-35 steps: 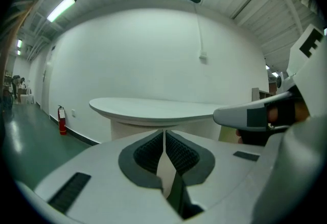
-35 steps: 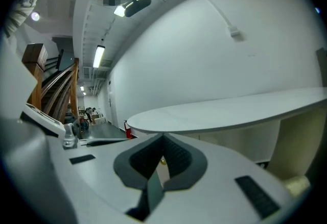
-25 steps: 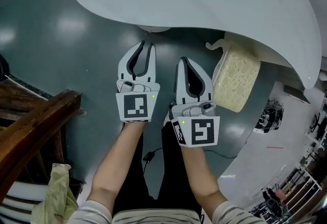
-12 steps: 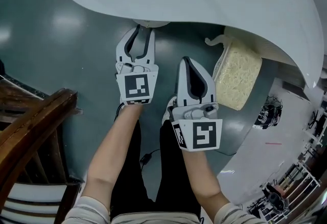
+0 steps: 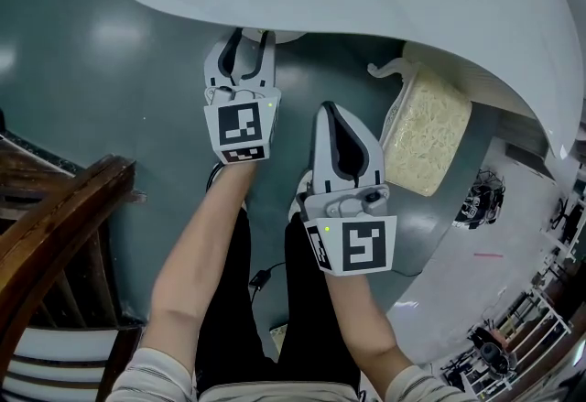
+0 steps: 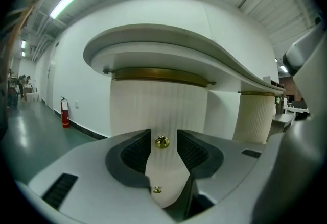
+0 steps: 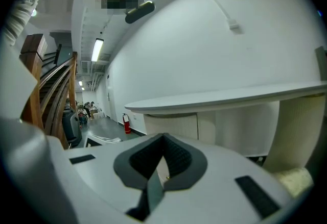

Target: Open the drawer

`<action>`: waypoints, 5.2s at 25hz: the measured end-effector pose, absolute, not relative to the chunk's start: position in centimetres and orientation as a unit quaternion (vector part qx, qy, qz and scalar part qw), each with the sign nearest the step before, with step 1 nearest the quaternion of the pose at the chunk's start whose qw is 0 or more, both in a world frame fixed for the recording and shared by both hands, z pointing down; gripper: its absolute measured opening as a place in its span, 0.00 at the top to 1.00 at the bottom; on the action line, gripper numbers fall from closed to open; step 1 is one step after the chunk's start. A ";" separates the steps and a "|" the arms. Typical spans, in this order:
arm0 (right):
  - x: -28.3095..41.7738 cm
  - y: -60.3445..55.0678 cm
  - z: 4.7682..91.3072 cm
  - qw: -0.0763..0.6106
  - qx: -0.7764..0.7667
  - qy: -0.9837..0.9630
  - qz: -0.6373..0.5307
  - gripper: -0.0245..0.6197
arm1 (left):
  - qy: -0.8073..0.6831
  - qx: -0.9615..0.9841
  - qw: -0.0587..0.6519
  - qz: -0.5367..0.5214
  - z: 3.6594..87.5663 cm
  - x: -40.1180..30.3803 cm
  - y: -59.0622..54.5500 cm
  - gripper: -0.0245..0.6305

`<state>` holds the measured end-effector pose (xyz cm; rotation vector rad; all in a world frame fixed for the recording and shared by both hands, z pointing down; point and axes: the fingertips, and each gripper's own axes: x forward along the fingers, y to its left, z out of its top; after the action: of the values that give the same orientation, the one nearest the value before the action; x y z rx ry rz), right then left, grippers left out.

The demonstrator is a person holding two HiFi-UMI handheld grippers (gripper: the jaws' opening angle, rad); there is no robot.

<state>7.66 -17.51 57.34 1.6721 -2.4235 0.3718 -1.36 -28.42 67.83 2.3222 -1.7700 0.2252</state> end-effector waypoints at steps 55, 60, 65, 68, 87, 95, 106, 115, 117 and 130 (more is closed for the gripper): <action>7.9 -14.8 57.0 0.108 0.561 -0.809 0.138 0.94 | -0.593 0.793 0.089 0.111 71.0 -2.2 -23.9 0.80; 7.7 -13.8 57.2 0.112 0.557 -0.810 0.144 0.94 | -0.597 0.788 0.095 0.117 71.1 -2.5 -22.1 0.80; 7.3 -13.2 57.3 0.115 0.553 -0.812 0.148 0.94 | -0.595 0.788 0.109 0.113 71.3 -2.8 -20.6 0.80; 7.2 -12.7 57.3 0.118 0.550 -0.813 0.151 0.94 | -0.595 0.787 0.117 0.112 71.4 -2.8 -19.9 0.80; 6.1 -11.6 57.3 0.134 0.538 -0.815 0.166 0.94 | -0.593 0.782 0.142 0.131 71.6 -3.3 -17.9 0.80; 5.2 -11.1 57.2 0.137 0.533 -0.817 0.170 0.94 | -0.584 0.785 0.144 0.147 71.6 -3.5 -16.4 0.80; 5.0 -10.5 57.9 0.149 0.531 -0.814 0.181 0.94 | -0.582 0.781 0.162 0.156 71.8 -3.8 -14.4 0.80; 4.6 -9.8 58.0 0.152 0.527 -0.815 0.186 0.94 | -0.581 0.781 0.164 0.160 71.6 -3.8 -13.6 0.80; 4.5 -9.7 57.9 0.152 0.525 -0.816 0.186 0.94 | -0.582 0.780 0.167 0.161 71.6 -3.9 -13.1 0.80; 4.0 -9.2 57.8 0.153 0.526 -0.815 0.190 0.94 | -0.582 0.775 0.183 0.165 71.8 -4.3 -10.7 0.80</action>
<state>4.02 -9.19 57.77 1.5075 -2.3382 0.5440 -4.33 -10.69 71.83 2.1866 -1.6424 0.4668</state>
